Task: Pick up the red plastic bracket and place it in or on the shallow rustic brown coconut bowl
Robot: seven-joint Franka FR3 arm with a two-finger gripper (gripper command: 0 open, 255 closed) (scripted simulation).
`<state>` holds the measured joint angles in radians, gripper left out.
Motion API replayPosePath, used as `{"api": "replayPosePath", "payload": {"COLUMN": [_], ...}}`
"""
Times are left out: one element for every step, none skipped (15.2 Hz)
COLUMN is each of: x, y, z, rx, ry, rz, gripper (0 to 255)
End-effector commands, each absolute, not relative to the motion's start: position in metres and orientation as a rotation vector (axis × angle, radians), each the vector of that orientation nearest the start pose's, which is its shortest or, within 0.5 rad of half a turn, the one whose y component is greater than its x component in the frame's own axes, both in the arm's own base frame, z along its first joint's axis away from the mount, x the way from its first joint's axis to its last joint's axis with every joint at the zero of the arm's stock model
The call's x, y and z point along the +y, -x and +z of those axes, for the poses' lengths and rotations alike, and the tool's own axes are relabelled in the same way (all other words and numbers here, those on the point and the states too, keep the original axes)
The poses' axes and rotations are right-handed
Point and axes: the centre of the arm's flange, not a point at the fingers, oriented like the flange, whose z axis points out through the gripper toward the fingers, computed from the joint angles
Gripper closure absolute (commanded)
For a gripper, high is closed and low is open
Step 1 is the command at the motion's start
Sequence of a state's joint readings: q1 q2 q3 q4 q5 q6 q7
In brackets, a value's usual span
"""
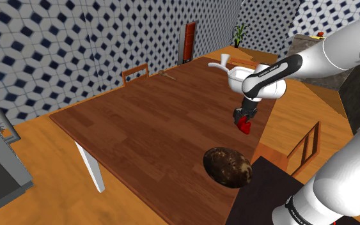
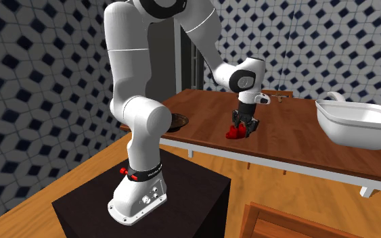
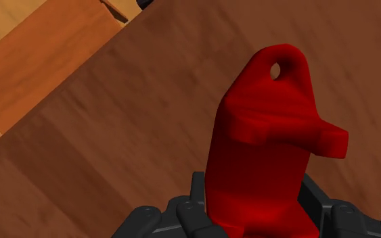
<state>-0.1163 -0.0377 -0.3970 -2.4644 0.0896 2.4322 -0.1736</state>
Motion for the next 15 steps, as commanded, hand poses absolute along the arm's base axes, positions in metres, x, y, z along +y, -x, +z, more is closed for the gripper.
{"api": "replayPosePath", "payload": {"x": [-0.232, -0.232, -0.232, -0.232, -0.232, -0.232, -0.232, -0.232, -0.232, -0.232, -0.232, -0.232, -0.232, -0.232, -0.232], "y": [-0.412, -0.412, -0.412, -0.412, -0.412, -0.412, -0.412, -0.412, -0.412, -0.412, -0.412, -0.412, -0.412, -0.412, -0.412], "z": [0.316, 0.322, 0.327, 0.332, 0.338, 0.343, 0.348, 0.353, 0.359, 0.364, 0.369, 0.374, 0.380, 0.385, 0.390], "rx": [0.623, 0.623, 0.623, 0.623, 0.623, 0.623, 0.623, 0.623, 0.623, 0.623, 0.623, 0.623, 0.623, 0.623, 0.623], "ry": [3.009, 3.009, 3.009, 3.009, 3.009, 3.009, 3.009, 3.009, 3.009, 3.009, 3.009, 3.009, 3.009, 3.009, 3.009], "rz": [-0.037, -0.037, -0.037, -0.037, -0.037, -0.037, -0.037, -0.037, -0.037, -0.037, -0.037, -0.037, -0.037, -0.037, -0.037], "gripper": [255, 255, 255, 255, 255, 255, 255, 255, 255, 255, 255, 255, 255, 255, 255]}}
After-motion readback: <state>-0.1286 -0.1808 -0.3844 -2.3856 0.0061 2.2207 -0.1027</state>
